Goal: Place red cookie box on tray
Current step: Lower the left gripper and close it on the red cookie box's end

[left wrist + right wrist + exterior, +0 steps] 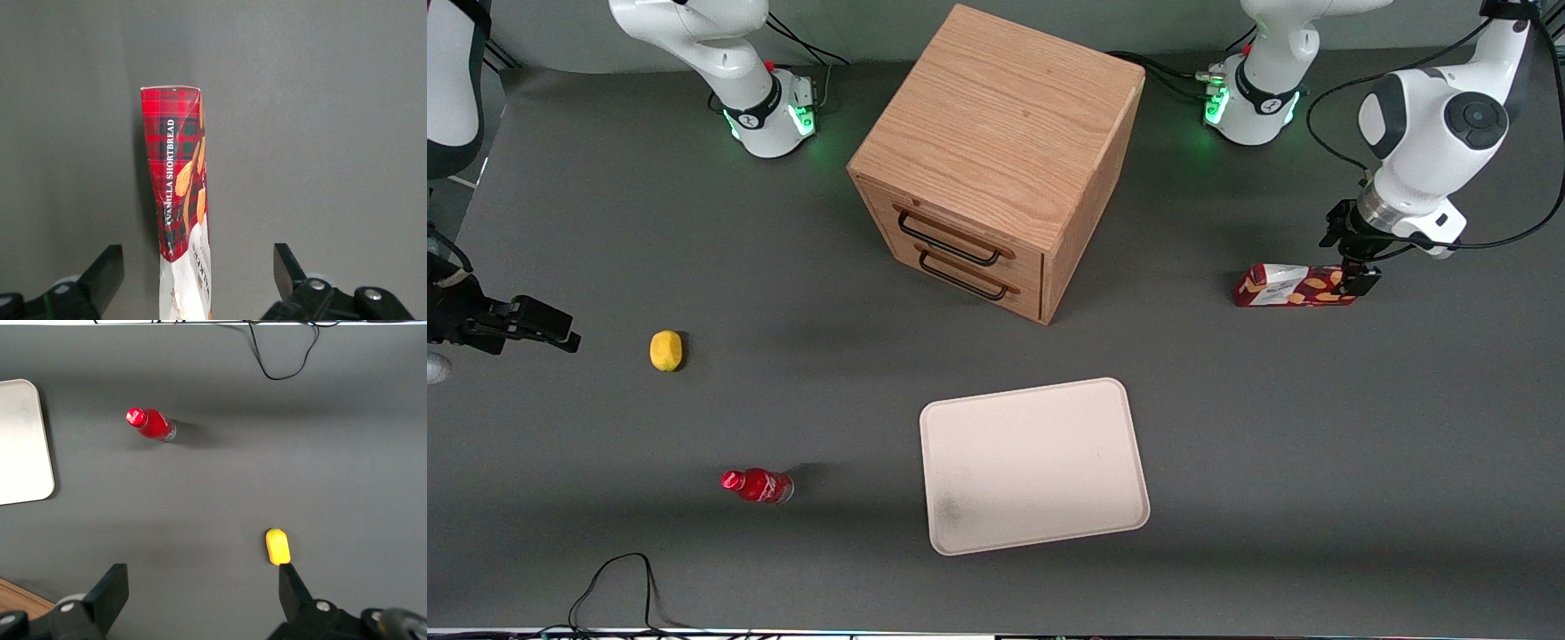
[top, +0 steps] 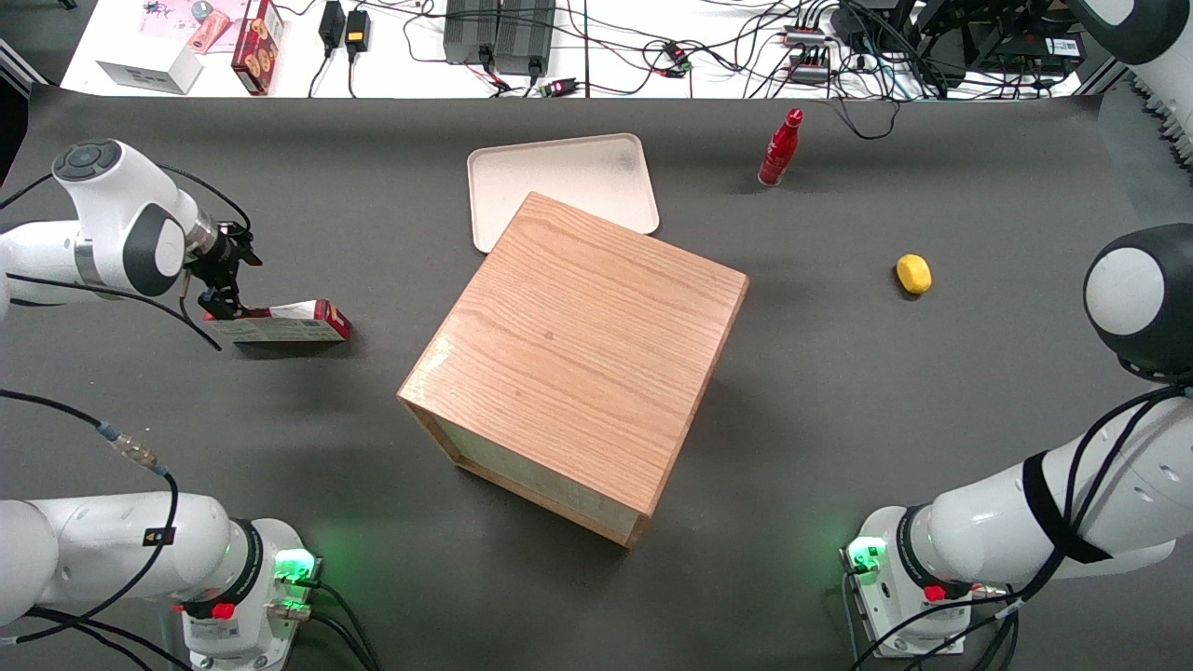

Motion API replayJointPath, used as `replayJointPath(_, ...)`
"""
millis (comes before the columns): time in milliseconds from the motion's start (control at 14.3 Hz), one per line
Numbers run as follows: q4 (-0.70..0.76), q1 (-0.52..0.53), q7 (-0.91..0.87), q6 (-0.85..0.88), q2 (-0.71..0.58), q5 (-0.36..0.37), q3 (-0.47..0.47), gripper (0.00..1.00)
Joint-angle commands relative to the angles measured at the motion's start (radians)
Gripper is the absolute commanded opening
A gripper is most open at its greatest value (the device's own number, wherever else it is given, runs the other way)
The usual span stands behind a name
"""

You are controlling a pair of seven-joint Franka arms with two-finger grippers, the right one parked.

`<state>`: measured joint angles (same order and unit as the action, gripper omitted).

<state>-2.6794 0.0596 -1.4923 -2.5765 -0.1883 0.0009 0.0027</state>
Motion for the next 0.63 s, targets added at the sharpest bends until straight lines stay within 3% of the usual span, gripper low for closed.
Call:
replayJointPath(0, -0.011, 0.005, -0.049, -0.069, 0.044, 0.011, -0.004, 1.0)
replayJointPath(558, -0.025, 0.005, -0.054, -0.212, 0.171, 0.011, -0.006, 1.0)
